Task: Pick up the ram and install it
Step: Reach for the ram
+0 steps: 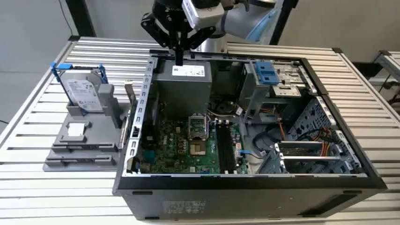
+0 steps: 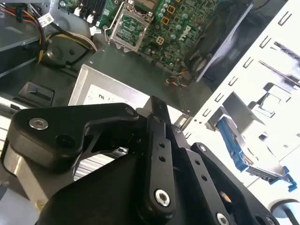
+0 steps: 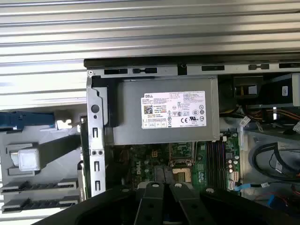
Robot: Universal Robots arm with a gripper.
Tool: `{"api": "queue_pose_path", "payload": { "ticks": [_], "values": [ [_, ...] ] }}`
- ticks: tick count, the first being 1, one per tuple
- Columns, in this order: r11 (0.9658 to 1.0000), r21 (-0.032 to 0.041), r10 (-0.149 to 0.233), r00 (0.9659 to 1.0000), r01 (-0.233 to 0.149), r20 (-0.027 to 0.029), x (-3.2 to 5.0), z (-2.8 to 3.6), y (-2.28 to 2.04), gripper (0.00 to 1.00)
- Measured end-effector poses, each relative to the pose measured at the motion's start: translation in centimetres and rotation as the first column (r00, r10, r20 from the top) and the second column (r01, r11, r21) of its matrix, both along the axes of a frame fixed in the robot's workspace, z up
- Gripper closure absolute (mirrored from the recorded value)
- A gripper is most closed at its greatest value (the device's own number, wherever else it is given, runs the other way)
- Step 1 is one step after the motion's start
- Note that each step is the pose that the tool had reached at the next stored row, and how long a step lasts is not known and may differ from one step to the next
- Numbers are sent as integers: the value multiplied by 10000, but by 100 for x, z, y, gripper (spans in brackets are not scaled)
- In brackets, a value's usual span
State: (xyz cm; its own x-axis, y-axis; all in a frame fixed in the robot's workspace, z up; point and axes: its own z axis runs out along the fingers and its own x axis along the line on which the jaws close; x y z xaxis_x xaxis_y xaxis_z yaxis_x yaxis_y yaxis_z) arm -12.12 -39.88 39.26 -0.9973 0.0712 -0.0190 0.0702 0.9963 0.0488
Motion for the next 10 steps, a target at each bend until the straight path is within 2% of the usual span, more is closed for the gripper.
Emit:
{"api": "queue_pose_path", "payload": {
  "ticks": [10],
  "values": [
    [10000, 0, 0, 10000, 0, 0, 0, 0, 0, 100]
  ]
}}
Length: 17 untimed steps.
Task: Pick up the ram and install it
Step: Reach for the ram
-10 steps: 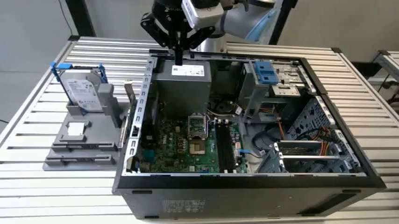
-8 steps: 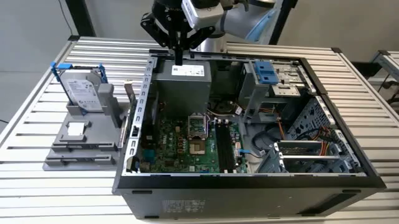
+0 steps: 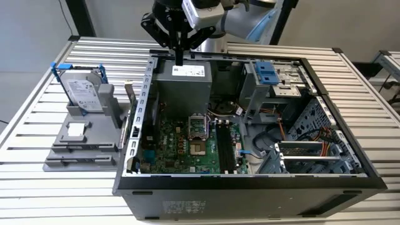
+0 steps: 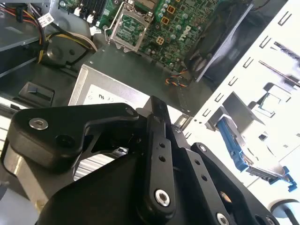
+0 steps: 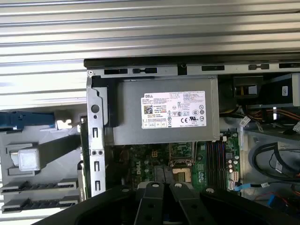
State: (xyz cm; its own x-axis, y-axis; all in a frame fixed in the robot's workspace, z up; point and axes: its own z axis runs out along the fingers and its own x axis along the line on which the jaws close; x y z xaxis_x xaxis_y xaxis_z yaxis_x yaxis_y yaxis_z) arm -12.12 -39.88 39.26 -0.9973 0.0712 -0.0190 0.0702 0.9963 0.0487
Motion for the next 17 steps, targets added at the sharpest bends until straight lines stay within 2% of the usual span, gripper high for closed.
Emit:
{"api": "queue_pose_path", "payload": {
  "ticks": [4, 7, 17],
  "values": [
    [10000, 0, 0, 10000, 0, 0, -4, 0, -1, 100],
    [10000, -1, 2, 10000, -2, -1, -43, 1, -5, 100],
    [10000, 0, 59, 10000, -59, 0, -327, 0, -22, 100]
  ]
}}
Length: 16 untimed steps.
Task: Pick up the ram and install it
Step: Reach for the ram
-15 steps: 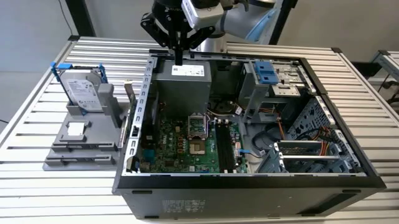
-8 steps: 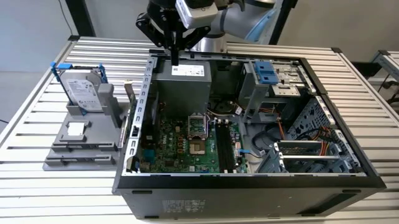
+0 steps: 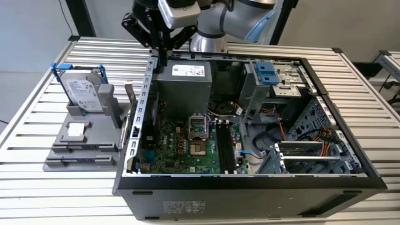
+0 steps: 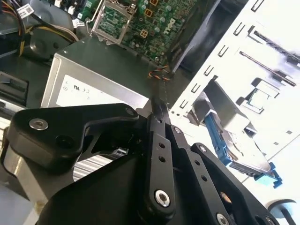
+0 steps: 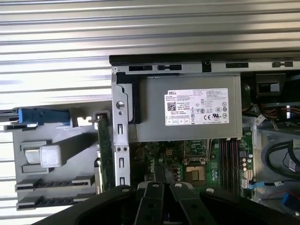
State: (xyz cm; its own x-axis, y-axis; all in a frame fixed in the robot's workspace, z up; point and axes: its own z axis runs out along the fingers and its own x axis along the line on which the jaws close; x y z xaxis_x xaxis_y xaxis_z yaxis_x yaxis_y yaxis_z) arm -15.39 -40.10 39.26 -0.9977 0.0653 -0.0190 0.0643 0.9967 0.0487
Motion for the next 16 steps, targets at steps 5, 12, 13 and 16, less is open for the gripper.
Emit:
{"api": "queue_pose_path", "payload": {
  "ticks": [5, 12, 13, 16],
  "values": [
    [10000, 0, 46, 10000, -46, 1, -125, 0, -8, 100],
    [9999, 1, 117, 9999, -117, 0, -300, 0, -18, 100],
    [9999, 1, 126, 9999, -126, 1, -328, 0, -19, 100],
    [9999, 0, 161, 9999, -161, 0, -417, 0, -25, 100]
  ]
}}
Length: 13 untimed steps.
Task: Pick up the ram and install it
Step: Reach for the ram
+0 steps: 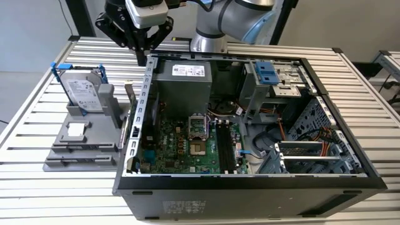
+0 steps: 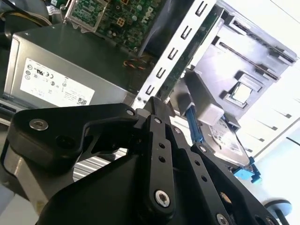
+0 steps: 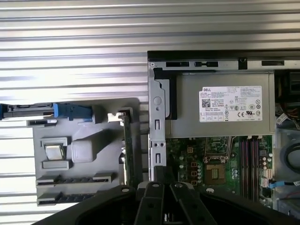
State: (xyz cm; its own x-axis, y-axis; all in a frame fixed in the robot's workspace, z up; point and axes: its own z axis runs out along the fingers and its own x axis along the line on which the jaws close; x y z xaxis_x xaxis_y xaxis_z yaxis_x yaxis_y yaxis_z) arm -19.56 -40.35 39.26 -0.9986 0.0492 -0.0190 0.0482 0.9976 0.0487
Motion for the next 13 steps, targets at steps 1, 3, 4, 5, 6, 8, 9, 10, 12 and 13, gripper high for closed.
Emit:
{"api": "queue_pose_path", "payload": {
  "ticks": [1, 3, 4, 5, 6, 8, 9, 10, 12, 13],
  "values": [
    [10000, 1, 11, 10000, -11, 1, -28, 0, -2, 100],
    [10000, 1, 39, 10000, -39, 0, -89, 0, -5, 100],
    [10000, 0, 51, 10000, -51, 0, -118, 0, -7, 100],
    [10000, 0, 65, 10000, -65, 0, -148, 0, -9, 100],
    [10000, 0, 78, 10000, -78, 0, -178, 0, -10, 100],
    [9999, 1, 107, 9999, -107, 1, -241, 0, -15, 100],
    [9999, 1, 120, 9999, -120, 0, -272, 0, -16, 100],
    [9999, 0, 134, 9999, -134, 0, -302, 0, -17, 100],
    [9999, 0, 163, 9999, -163, 0, -361, 0, -19, 100],
    [9998, 0, 179, 9998, -179, 0, -392, 0, -20, 100]
  ]
}}
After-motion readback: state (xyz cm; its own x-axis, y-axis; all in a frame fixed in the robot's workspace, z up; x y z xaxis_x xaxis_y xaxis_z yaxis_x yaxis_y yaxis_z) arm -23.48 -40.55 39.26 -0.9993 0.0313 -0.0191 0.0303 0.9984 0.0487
